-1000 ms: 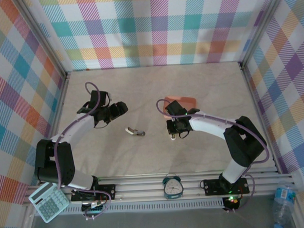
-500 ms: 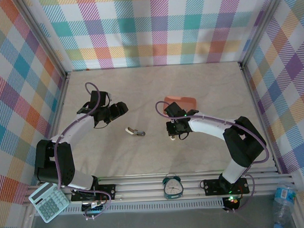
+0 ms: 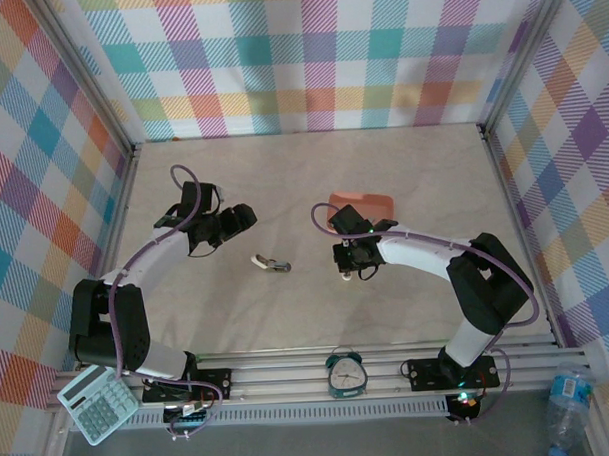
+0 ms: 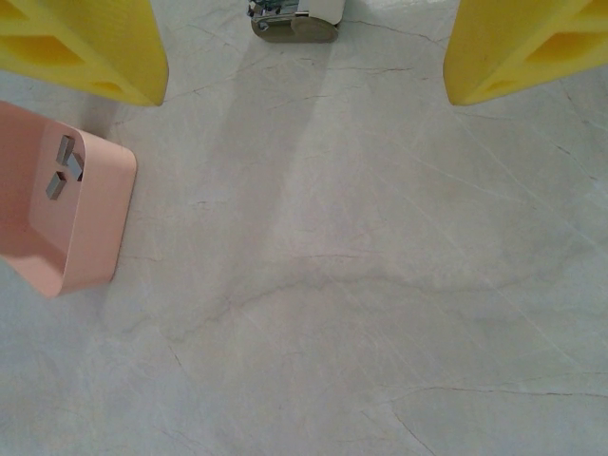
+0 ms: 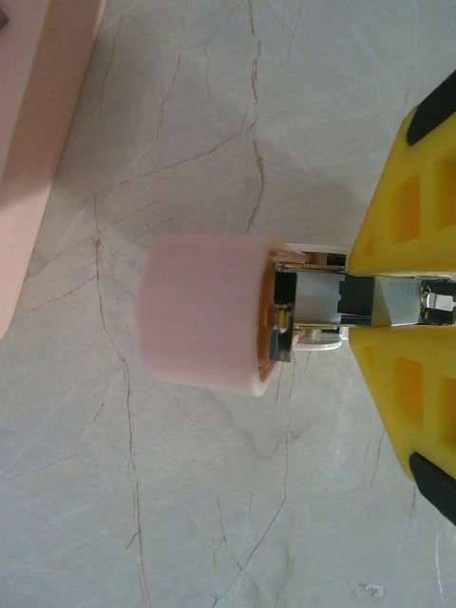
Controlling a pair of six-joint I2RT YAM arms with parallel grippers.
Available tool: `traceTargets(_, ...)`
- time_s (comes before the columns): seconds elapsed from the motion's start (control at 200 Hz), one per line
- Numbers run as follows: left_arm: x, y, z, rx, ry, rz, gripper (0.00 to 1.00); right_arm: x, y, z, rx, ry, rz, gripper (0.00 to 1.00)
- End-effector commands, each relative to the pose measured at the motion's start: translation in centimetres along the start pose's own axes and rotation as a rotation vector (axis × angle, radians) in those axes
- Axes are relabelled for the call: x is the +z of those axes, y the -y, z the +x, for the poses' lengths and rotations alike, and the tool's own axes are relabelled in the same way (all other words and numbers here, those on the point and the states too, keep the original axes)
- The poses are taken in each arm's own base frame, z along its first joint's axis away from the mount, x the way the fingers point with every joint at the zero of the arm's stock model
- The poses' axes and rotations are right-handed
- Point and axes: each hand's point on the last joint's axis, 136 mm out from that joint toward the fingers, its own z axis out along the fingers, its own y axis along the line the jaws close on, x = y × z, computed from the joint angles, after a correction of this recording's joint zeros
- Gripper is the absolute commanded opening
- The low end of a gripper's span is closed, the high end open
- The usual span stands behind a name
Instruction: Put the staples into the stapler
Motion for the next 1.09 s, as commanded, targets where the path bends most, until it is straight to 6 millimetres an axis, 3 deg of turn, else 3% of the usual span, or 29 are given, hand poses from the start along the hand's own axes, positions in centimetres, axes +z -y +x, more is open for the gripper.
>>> traceTargets(0.0, -0.7, 0.4, -0.3, -0.001, 0.018, 0.030, 0.76, 0.0, 0.3, 0.8, -0.007, -0.022, 0.020, 0.20)
traceTargets(0.59, -0.6, 0.4, -0.2, -0.002, 0.016, 0.030, 0.76, -1.9, 0.0, -0.5, -0.018, 0.042, 0.004, 0.27)
traceTargets(0.79, -0.8, 0.5, -0.2, 0.001, 0.020, 0.034, 0.76, -3.3, -0.3, -1.3, -0.024, 0.085, -0.017, 0.23)
traceTargets(1.09, -1.1, 0.6, -0.3, 0.001, 0.029, 0.036, 0.76, -1.6, -0.9, -1.1, -0.032, 0.042, -0.027, 0.14)
